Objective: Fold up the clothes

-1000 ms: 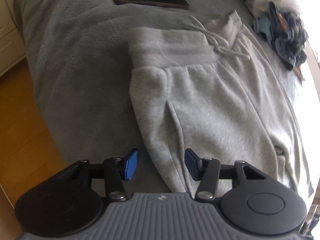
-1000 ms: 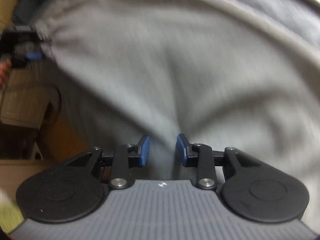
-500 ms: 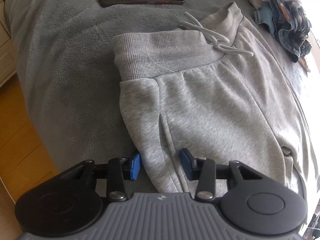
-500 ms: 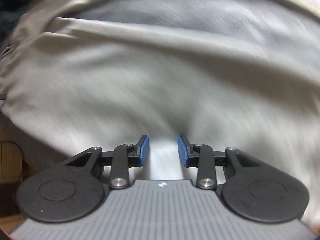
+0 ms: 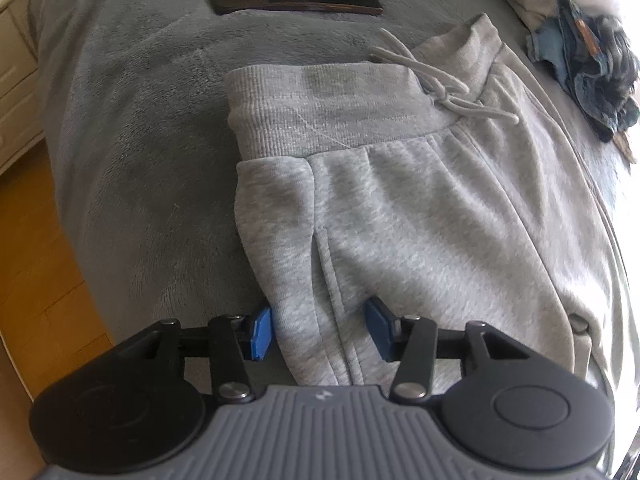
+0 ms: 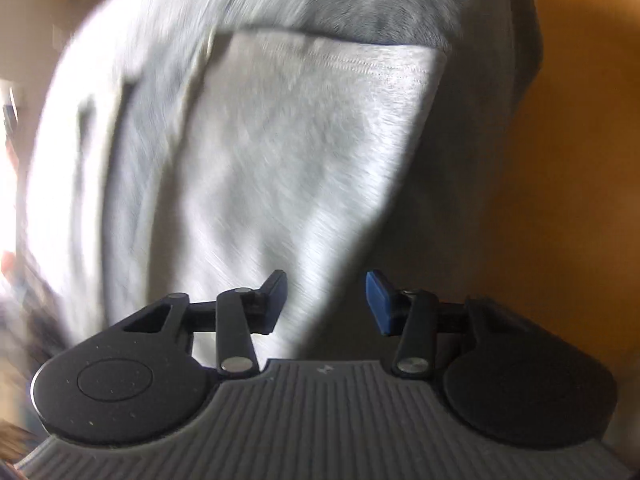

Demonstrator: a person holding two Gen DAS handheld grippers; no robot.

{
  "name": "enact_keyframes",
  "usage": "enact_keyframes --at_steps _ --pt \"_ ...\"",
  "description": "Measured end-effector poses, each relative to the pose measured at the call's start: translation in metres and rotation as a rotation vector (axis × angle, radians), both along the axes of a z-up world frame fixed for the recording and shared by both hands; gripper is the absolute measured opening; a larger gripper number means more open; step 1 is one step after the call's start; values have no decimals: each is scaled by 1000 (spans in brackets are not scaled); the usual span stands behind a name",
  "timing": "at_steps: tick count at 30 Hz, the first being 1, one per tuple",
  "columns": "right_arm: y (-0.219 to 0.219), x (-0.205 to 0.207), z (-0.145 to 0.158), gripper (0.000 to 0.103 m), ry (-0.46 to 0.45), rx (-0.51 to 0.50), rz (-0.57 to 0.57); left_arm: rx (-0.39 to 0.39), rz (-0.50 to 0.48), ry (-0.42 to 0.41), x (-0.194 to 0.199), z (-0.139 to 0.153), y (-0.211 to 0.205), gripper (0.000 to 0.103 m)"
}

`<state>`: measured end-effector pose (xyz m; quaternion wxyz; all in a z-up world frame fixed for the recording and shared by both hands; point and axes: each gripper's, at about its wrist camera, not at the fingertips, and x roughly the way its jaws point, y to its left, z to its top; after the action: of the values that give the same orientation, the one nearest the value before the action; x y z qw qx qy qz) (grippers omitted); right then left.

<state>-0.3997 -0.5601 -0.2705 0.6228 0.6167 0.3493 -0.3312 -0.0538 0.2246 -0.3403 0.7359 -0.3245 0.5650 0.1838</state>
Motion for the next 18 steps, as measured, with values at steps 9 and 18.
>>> enact_keyframes --at_steps 9,18 --pt "-11 -9 -37 47 -71 116 -184 5 38 -13 -28 3 0 46" --pt "-10 -21 -48 47 -100 120 -259 24 35 -33 -57 6 -4 40"
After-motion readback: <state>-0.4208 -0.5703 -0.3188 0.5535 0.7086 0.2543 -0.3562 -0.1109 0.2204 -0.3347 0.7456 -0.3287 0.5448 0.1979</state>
